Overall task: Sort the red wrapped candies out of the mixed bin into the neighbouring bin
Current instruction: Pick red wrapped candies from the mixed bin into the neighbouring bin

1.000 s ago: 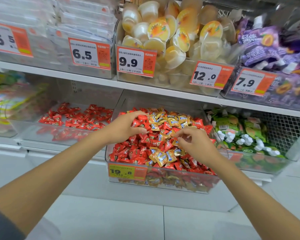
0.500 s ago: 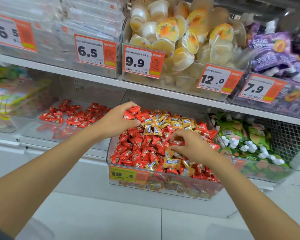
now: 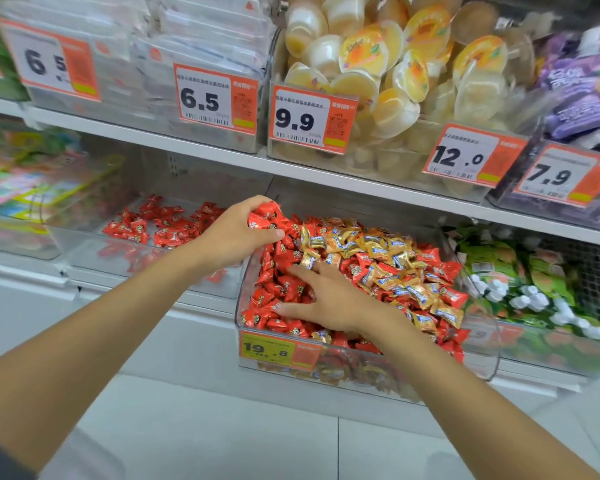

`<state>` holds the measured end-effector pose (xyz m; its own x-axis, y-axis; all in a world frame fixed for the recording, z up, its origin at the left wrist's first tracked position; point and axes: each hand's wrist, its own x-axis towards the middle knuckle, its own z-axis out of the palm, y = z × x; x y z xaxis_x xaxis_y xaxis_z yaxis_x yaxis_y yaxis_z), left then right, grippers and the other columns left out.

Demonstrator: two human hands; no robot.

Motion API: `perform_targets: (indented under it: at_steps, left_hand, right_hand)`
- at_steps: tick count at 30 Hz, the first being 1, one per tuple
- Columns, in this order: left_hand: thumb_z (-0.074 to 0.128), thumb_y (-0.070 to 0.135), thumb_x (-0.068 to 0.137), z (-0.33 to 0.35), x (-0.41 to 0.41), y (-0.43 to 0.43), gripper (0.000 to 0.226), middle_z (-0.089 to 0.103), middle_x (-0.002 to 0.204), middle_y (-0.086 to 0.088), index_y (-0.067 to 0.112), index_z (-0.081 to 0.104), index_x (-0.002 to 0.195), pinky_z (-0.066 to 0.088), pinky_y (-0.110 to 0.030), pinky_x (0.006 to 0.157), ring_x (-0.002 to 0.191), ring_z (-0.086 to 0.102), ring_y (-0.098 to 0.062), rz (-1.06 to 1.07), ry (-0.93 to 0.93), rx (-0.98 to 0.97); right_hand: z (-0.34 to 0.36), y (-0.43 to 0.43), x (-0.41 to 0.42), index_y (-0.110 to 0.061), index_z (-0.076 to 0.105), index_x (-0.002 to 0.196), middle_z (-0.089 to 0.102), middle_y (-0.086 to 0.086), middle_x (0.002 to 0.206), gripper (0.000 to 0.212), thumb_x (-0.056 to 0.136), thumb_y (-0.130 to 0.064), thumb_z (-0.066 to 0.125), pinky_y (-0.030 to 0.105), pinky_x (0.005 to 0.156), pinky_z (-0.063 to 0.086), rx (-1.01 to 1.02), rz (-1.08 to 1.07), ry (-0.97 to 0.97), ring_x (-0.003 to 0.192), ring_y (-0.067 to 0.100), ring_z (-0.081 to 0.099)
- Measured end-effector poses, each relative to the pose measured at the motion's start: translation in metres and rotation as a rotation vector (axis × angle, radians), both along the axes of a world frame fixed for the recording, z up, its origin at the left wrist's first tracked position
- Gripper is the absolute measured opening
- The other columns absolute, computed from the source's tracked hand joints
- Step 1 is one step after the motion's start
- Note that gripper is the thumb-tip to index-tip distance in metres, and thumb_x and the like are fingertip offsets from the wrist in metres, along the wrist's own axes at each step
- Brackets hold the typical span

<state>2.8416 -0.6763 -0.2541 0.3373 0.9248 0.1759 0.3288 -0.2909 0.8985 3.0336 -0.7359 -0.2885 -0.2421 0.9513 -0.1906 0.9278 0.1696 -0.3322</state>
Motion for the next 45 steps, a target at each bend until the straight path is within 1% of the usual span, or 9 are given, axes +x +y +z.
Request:
perform_targets:
  at_steps: [4, 8, 11, 16, 25, 30, 39, 42, 45]
  left_hand:
    - [0.072, 0.017, 0.084, 0.0, -0.002, -0.002, 0.027, 0.069, 0.089, 0.006, 0.024, 0.062, 0.109, 0.049, -0.027, 0.079, 0.075, 0.062, -0.004, -0.019, 0.008, 0.001]
    - [0.073, 0.022, 0.083, -0.001, -0.004, -0.001, 0.029, 0.071, 0.095, -0.003, 0.027, 0.062, 0.109, 0.052, -0.046, 0.086, 0.081, 0.064, -0.018, -0.016, 0.038, 0.017]
    - [0.073, 0.025, 0.083, -0.002, -0.005, 0.0, 0.029, 0.071, 0.093, -0.001, 0.03, 0.061, 0.109, 0.052, -0.048, 0.086, 0.082, 0.064, -0.019, -0.02, 0.045, 0.016]
    - [0.073, 0.024, 0.084, -0.003, -0.004, -0.001, 0.03, 0.066, 0.096, 0.011, 0.027, 0.06, 0.112, 0.048, -0.03, 0.087, 0.086, 0.061, -0.006, -0.027, 0.058, 0.039]
    - [0.073, 0.02, 0.084, -0.004, -0.003, -0.004, 0.028, 0.066, 0.093, 0.012, 0.028, 0.061, 0.109, 0.045, -0.019, 0.075, 0.077, 0.059, 0.0, -0.003, 0.042, 0.061]
    - [0.072, 0.02, 0.085, -0.005, -0.003, -0.004, 0.03, 0.069, 0.093, 0.011, 0.027, 0.062, 0.112, 0.048, -0.019, 0.078, 0.079, 0.062, -0.002, -0.004, 0.036, 0.057]
    - [0.071, 0.022, 0.086, -0.005, -0.008, -0.006, 0.031, 0.066, 0.096, 0.009, 0.029, 0.06, 0.114, 0.049, -0.034, 0.078, 0.082, 0.061, -0.009, -0.013, 0.004, 0.034]
    - [0.071, 0.023, 0.086, 0.0, -0.017, -0.014, 0.033, 0.068, 0.101, 0.002, 0.029, 0.059, 0.116, 0.052, -0.045, 0.079, 0.083, 0.064, -0.023, 0.019, 0.002, 0.036]
    - [0.07, 0.021, 0.087, 0.003, -0.033, -0.017, 0.03, 0.066, 0.097, 0.009, 0.027, 0.059, 0.114, 0.047, -0.026, 0.071, 0.079, 0.06, -0.006, 0.05, -0.048, 0.047]
  right_hand:
    - [0.003, 0.007, 0.002, -0.026, 0.056, 0.133, 0.047, -0.003, 0.141, 0.062, 0.079, -0.054, 0.071, 0.032, 0.11, 0.036, -0.064, 0.015, 0.274, 0.13, 0.015, 0.043]
    - [0.001, 0.008, 0.0, -0.034, 0.04, 0.143, 0.036, -0.007, 0.151, 0.083, 0.072, -0.061, 0.074, 0.032, 0.114, 0.032, -0.175, 0.095, 0.23, 0.137, 0.011, 0.035]
    - [0.001, 0.007, 0.0, -0.028, 0.054, 0.126, 0.045, -0.005, 0.134, 0.061, 0.075, -0.052, 0.077, 0.028, 0.1, 0.04, -0.18, 0.087, 0.211, 0.122, 0.015, 0.045]
    - [-0.009, 0.004, -0.006, -0.042, 0.023, 0.149, 0.018, 0.005, 0.156, 0.08, 0.083, -0.053, 0.067, 0.036, 0.117, 0.026, -0.191, 0.174, 0.094, 0.144, 0.026, 0.023]
    - [-0.008, 0.004, -0.005, -0.018, 0.059, 0.112, 0.057, 0.003, 0.113, 0.035, 0.08, -0.013, 0.073, 0.035, 0.08, 0.048, -0.055, 0.08, 0.331, 0.088, 0.02, 0.057]
    - [0.002, 0.005, 0.013, -0.027, 0.055, 0.08, 0.06, -0.003, 0.1, 0.026, 0.08, -0.006, 0.07, 0.039, 0.066, 0.046, 0.005, 0.051, 0.451, 0.066, 0.017, 0.049]
    - [0.037, -0.009, 0.031, -0.019, 0.06, 0.081, 0.059, 0.004, 0.075, 0.016, 0.087, -0.009, 0.07, 0.02, 0.041, 0.03, 0.124, -0.129, 0.626, 0.041, 0.011, 0.034]
    - [0.043, -0.017, 0.026, -0.019, 0.063, 0.079, 0.066, 0.018, 0.097, 0.015, 0.084, -0.01, 0.073, 0.043, 0.056, 0.047, 0.179, -0.218, 0.679, 0.062, 0.039, 0.052]
    - [0.043, -0.02, 0.014, -0.019, 0.065, 0.081, 0.067, 0.018, 0.091, 0.013, 0.082, -0.011, 0.076, 0.061, 0.071, 0.046, 0.22, -0.288, 0.712, 0.07, 0.048, 0.05]
